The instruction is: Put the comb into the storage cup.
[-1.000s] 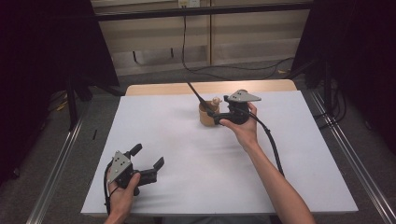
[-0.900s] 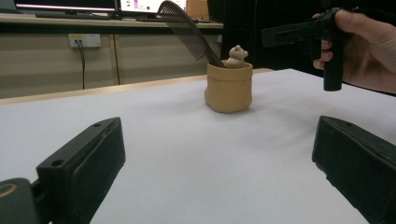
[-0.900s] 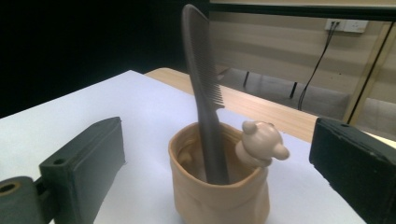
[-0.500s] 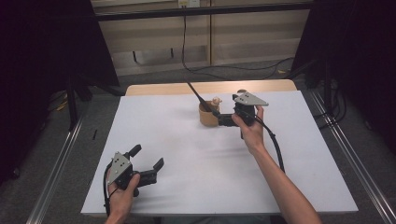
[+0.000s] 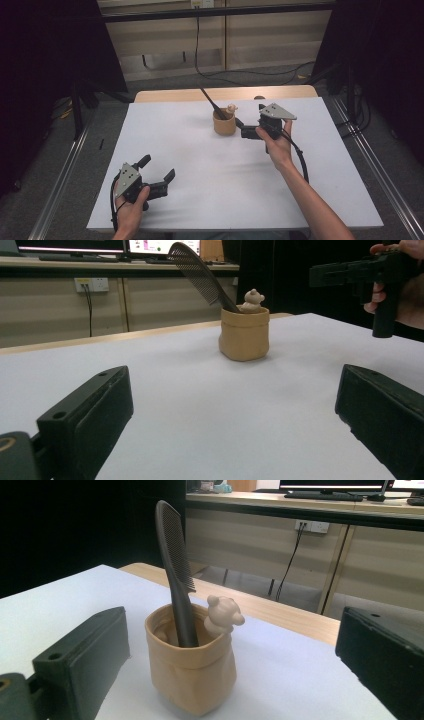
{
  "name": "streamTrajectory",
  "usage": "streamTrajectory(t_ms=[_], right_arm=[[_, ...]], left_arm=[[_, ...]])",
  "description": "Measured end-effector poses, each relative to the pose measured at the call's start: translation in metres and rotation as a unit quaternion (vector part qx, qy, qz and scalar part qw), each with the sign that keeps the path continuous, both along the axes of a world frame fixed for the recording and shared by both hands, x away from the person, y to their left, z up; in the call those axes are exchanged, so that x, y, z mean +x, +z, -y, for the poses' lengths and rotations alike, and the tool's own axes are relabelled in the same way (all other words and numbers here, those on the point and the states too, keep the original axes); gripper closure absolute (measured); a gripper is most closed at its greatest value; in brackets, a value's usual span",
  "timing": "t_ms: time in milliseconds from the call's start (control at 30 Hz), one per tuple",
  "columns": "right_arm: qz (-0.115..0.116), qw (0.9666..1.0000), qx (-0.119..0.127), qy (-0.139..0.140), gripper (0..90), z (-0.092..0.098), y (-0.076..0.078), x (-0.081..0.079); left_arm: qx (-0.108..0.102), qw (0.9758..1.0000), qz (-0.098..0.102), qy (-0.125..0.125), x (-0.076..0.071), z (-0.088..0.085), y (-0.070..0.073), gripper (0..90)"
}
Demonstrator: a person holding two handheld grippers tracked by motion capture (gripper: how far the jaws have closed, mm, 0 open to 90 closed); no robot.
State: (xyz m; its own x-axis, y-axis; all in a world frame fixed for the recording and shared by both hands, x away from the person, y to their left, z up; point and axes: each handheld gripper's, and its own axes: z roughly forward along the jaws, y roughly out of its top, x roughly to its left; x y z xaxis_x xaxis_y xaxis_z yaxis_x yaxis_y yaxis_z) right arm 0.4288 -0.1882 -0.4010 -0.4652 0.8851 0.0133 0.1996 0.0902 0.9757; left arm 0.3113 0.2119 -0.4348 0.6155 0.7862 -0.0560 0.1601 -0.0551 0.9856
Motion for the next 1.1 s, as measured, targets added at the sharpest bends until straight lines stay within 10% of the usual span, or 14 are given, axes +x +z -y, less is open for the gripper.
streamTrajectory(t_ms=[1100], right_arm=[[0.033, 0.9987, -0.006, -0.039, 0.0, 0.038, -0.003, -0.067]], left_arm=[[0.002, 0.9998, -0.002, 0.021, 0.0, -0.002, -0.001, 2.3]])
